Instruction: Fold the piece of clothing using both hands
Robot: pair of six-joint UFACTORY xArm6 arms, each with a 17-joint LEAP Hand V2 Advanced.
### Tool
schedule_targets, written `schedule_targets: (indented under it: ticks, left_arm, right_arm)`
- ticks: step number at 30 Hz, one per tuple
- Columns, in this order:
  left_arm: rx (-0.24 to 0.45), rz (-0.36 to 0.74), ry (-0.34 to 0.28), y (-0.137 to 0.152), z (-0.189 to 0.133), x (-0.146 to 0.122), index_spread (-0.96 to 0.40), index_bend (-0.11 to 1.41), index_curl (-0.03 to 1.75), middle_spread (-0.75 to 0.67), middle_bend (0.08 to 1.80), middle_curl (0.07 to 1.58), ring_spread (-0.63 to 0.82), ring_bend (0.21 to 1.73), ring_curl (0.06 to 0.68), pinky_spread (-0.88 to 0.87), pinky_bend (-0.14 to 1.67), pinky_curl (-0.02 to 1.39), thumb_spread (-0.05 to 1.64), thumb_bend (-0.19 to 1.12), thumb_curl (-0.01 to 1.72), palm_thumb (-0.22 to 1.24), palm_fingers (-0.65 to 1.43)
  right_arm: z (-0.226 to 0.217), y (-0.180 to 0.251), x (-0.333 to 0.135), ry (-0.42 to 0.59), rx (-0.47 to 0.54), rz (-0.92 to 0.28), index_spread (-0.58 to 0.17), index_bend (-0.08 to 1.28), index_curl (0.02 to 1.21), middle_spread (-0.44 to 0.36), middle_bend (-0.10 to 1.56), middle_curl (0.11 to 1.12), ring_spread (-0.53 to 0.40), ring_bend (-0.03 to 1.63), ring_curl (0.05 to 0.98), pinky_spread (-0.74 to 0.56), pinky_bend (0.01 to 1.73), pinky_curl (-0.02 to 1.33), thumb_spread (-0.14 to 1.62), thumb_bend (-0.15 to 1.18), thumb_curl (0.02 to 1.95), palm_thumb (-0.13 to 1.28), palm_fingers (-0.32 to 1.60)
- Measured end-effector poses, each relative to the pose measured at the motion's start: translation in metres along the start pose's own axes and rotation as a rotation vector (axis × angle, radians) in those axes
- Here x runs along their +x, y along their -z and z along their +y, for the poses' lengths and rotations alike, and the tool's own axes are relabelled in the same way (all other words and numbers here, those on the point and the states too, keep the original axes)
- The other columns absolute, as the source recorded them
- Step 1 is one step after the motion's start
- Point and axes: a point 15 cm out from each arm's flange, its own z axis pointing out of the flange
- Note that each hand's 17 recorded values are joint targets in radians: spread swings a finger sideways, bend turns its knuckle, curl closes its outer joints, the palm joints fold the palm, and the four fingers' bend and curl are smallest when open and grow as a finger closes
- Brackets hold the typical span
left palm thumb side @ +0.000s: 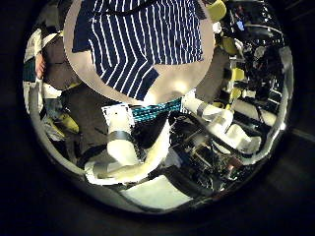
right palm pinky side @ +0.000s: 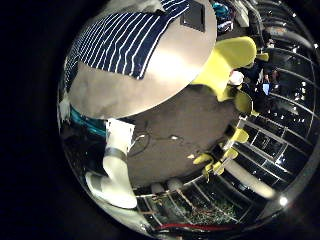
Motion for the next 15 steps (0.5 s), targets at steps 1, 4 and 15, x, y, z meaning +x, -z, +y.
schedule_targets:
  ticks: [1,4,15]
  left_arm:
    - [0.003,0.0,0.0,0.001,-0.001,0.0,-0.09,0.17,0.35,0.09,0.23,0.42,0.0,0.87,0.231,-0.13,0.65,0.51,1.09,-0.02,0.27,0.15,0.27]
    - [0.004,0.005,-0.004,0.0,-0.001,0.002,-0.09,0.17,0.35,0.08,0.23,0.42,-0.01,0.87,0.23,-0.13,0.65,0.5,1.09,-0.02,0.27,0.15,0.27]
    - [-0.062,-0.012,-0.094,-0.038,0.004,0.019,-0.09,0.18,0.35,0.08,0.23,0.42,0.0,0.86,0.225,-0.12,0.63,0.49,1.08,-0.02,0.28,0.17,0.26]
  right_arm:
    - [0.0,0.0,0.0,0.0,0.0,0.0,-0.352,0.15,0.25,0.044,0.27,0.35,0.145,0.6,0.223,0.35,0.58,0.24,1.1,-0.02,0.25,0.08,0.09]
    - [0.0,0.0,0.0,0.0,0.0,0.0,-0.351,0.15,0.25,0.047,0.27,0.35,0.144,0.6,0.224,0.35,0.58,0.24,1.1,-0.02,0.25,0.08,0.09]
    - [0.0,0.0,0.0,0.0,0.0,0.0,-0.343,0.15,0.25,0.059,0.27,0.35,0.133,0.59,0.226,0.35,0.57,0.25,1.11,-0.02,0.24,0.09,0.1]
